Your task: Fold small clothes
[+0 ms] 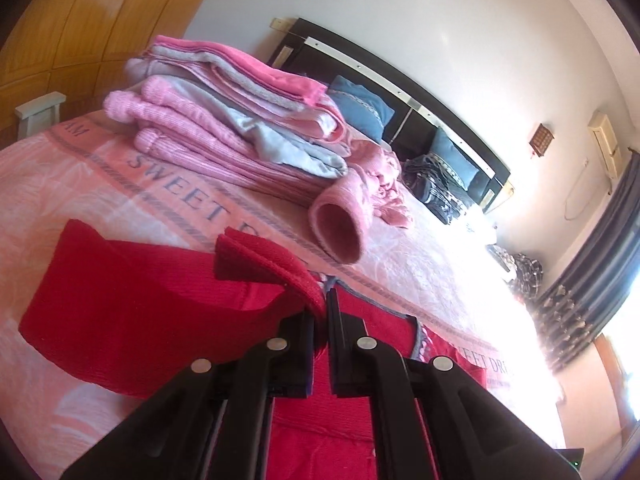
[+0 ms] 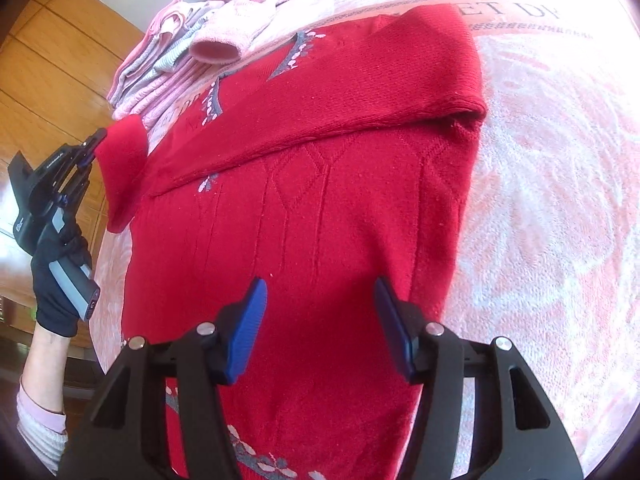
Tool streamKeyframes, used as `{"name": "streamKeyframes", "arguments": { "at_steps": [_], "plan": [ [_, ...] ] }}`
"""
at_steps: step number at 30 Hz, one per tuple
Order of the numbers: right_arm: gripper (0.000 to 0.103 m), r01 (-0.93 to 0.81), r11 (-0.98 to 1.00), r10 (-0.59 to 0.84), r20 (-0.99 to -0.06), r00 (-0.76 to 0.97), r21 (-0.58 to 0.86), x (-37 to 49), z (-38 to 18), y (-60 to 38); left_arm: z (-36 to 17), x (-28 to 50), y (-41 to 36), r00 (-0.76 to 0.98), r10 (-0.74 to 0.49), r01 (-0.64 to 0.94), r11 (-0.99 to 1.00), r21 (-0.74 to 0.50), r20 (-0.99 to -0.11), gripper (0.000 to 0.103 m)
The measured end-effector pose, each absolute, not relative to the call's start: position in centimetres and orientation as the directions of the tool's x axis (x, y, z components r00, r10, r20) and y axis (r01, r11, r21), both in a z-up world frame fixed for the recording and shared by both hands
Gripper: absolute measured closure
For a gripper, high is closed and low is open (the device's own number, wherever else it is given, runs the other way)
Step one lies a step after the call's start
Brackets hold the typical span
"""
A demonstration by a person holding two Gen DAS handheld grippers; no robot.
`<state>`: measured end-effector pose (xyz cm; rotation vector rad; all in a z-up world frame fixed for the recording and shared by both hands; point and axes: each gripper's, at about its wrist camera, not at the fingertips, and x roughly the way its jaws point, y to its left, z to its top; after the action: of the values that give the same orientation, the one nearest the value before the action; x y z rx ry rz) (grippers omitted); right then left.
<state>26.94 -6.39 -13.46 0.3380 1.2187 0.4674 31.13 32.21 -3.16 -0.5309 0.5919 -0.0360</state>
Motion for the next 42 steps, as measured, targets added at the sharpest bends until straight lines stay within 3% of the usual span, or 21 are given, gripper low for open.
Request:
{"name": "streamKeyframes", "arguments": {
  "at_steps": [6, 12, 16, 20, 24, 26, 32, 34, 38, 42],
  "plan": [
    [0.047, -0.153, 0.839, 0.544, -0.795, 0.271, 0.522, 26.6, -13.5, -8.3, -4.4, 33.0, 23.3, 0.797, -0.28, 0.01, 0.892, -0.452, -0.535, 0.098],
    [0.047, -0.14, 0.83, 0.557, -0.787, 0.266, 0.54, 26.5, -13.5, -8.8, -9.3, 34.4, 16.9, 0.603, -0.415, 0.126, 0.893, -0.432, -0.682, 0.093],
    [0.047, -0.131, 0.834, 0.551, -0.793, 0.258, 0.536, 26.9, -13.6, -8.4, -10.4, 33.5, 15.7, 0.499, -0.481, 0.203, 0.873, -0.443, -0.72, 0.087],
    [0.046, -0.133, 0.844, 0.535, -0.799, 0.273, 0.52, 27.5, -13.1, -7.7, -7.5, 32.3, 18.6, 0.536, -0.504, 0.235, 0.86, -0.453, -0.678, 0.084],
    [0.045, -0.138, 0.843, 0.536, -0.787, 0.306, 0.52, 28.6, -11.7, -6.9, -5.0, 31.9, 25.5, 0.628, -0.446, 0.155, 0.875, -0.459, -0.638, 0.072],
    [0.045, -0.14, 0.838, 0.543, -0.776, 0.321, 0.528, 29.3, -11.0, -6.4, -4.9, 31.7, 29.3, 0.66, -0.357, 0.07, 0.905, -0.419, -0.661, 0.065],
    [0.049, -0.112, 0.816, 0.566, -0.746, 0.351, 0.567, 33.0, -9.5, -4.3, -9.9, 31.2, 38.5, 0.57, -0.169, -0.196, 0.922, -0.333, -0.804, 0.065],
    [0.051, -0.09, 0.811, 0.569, -0.744, 0.351, 0.578, 34.5, -9.6, -3.5, -12.1, 31.1, 40.0, 0.513, -0.23, -0.202, 0.904, -0.377, -0.827, 0.066],
    [0.057, -0.059, 0.827, 0.546, -0.773, 0.324, 0.559, 36.7, -11.0, -1.9, -11.6, 30.0, 42.0, 0.576, -0.309, -0.216, 0.836, -0.505, -0.757, 0.066],
    [0.06, -0.034, 0.856, 0.499, -0.806, 0.318, 0.516, 37.6, -12.3, -1.0, -9.6, 28.8, 43.3, 0.654, -0.26, -0.191, 0.853, -0.487, -0.711, 0.066]
  ]
}}
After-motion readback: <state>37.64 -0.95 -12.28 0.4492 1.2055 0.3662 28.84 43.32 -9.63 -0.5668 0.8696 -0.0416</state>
